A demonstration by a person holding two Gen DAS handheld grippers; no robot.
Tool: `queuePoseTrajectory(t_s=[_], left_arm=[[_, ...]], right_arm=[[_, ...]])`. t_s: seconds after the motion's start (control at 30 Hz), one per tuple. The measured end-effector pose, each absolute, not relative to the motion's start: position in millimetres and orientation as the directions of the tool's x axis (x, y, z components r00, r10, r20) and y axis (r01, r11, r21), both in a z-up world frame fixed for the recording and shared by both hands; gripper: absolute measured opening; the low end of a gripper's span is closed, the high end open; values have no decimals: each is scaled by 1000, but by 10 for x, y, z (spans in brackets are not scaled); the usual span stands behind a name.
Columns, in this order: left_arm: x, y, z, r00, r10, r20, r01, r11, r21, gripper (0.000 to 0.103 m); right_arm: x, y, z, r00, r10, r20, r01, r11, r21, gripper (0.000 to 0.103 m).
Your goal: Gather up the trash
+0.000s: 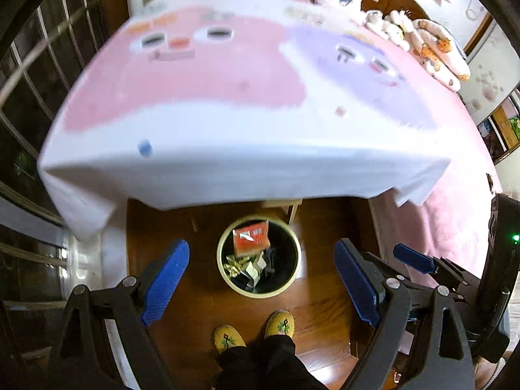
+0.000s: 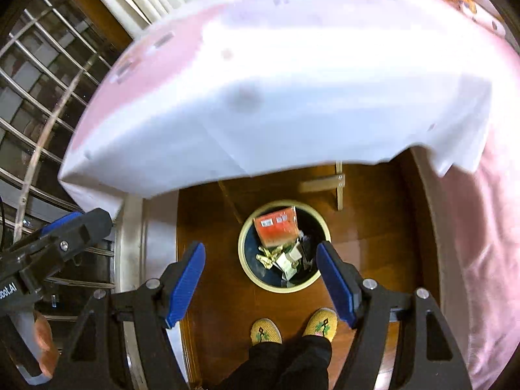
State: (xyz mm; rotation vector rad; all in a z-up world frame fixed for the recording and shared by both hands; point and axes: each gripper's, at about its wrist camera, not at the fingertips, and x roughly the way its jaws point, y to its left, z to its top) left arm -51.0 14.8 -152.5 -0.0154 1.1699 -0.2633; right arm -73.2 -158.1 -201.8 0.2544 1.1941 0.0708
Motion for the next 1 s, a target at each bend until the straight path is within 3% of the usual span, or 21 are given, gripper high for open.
queuePoseTrajectory(t_s=[0.5, 1.0], left_arm=[[-662, 95, -107, 524, -141, -840, 194, 980, -44, 90], [-665, -26, 196, 575, -115, -810, 170, 985, -19, 90]], right_arm=[[-752, -1554, -427, 545, 151, -825, 42, 977, 207, 72], [-764, -1564, 52, 610, 118, -784, 22, 986, 165, 72]])
